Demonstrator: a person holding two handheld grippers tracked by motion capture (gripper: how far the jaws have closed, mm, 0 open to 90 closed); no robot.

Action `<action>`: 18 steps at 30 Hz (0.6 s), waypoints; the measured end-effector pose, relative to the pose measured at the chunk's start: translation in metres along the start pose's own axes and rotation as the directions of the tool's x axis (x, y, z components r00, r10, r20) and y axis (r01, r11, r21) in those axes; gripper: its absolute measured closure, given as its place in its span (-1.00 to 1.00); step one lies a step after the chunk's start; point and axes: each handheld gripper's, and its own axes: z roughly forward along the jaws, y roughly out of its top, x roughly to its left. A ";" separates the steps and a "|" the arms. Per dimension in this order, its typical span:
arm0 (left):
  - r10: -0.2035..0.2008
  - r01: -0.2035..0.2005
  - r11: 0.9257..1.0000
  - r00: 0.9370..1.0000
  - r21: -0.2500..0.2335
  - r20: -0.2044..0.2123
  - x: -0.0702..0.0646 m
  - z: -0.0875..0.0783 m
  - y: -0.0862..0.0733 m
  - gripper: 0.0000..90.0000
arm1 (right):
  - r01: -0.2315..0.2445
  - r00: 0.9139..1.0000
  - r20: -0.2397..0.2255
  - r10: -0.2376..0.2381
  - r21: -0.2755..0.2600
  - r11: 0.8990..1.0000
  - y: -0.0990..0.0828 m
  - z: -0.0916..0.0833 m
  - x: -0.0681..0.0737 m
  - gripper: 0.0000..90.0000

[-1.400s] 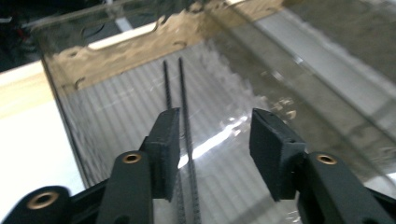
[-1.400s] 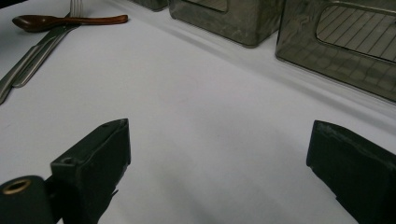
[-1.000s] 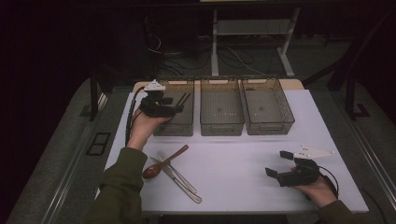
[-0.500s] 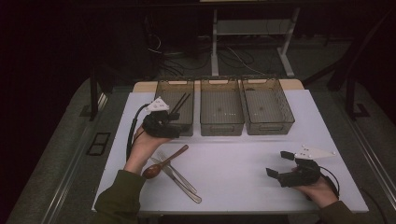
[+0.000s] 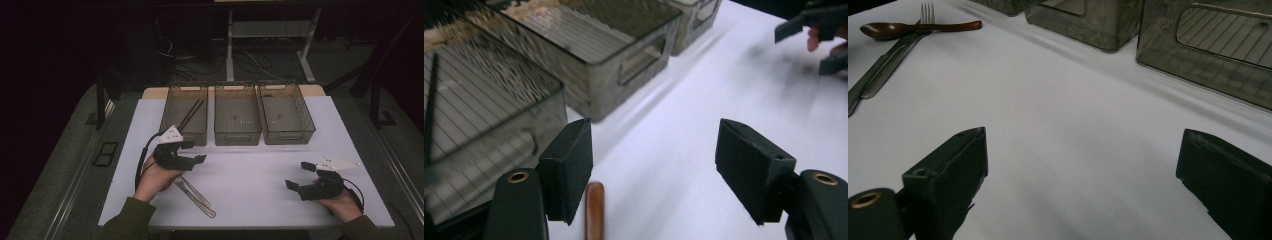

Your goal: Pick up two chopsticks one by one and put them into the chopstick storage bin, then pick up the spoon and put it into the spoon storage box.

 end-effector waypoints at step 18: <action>-0.016 0.016 1.000 0.998 0.000 -0.068 0.003 -0.034 -0.044 -0.35 | 0.008 1.000 0.004 -0.008 -0.001 1.000 0.000 -0.001 -0.001 -0.87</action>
